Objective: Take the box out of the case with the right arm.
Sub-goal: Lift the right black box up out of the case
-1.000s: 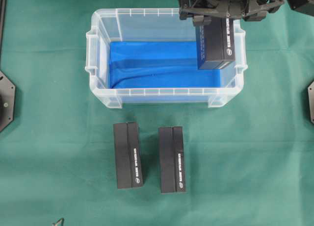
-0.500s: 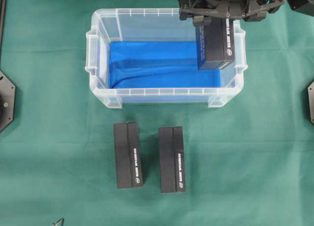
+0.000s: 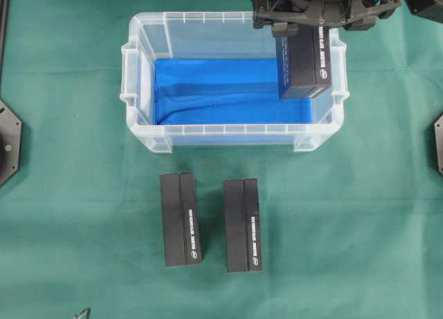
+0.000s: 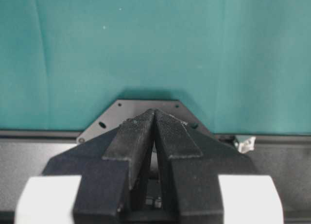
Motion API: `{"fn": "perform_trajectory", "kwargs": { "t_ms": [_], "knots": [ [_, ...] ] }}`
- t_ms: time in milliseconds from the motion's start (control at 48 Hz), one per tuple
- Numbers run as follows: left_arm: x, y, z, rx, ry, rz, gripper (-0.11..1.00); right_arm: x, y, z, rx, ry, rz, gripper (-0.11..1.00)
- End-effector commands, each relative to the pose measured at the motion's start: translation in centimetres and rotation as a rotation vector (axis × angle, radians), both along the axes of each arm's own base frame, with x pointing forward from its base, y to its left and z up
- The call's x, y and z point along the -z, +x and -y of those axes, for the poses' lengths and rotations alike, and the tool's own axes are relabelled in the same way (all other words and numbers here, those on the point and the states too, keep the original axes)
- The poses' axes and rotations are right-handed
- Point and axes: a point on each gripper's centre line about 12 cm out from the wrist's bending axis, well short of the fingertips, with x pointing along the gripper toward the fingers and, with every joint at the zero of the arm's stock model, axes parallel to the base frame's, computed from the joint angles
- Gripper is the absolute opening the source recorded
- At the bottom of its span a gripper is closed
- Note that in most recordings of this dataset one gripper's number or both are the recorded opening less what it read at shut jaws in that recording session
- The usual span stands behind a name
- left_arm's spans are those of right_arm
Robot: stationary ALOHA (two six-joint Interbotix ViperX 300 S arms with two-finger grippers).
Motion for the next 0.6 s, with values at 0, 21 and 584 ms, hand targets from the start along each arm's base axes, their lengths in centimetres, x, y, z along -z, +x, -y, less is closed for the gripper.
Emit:
{"fn": "perform_trajectory", "kwargs": {
  "t_ms": [0,21,584],
  "knots": [
    [-0.31,0.14,0.02,0.003,0.001,0.012,0.0,-2.3,-0.86,-0.28,-0.002,-0.015,0.063,0.64],
    [-0.31,0.14,0.02,0.003,0.001,0.012,0.0,-2.36,-0.9,-0.29,-0.002,-0.015,0.064,0.64],
    [-0.31,0.14,0.02,0.001,0.001,0.012,0.0,-2.3,-1.06,-0.51,-0.003,-0.004,0.048,0.64]
  ]
}}
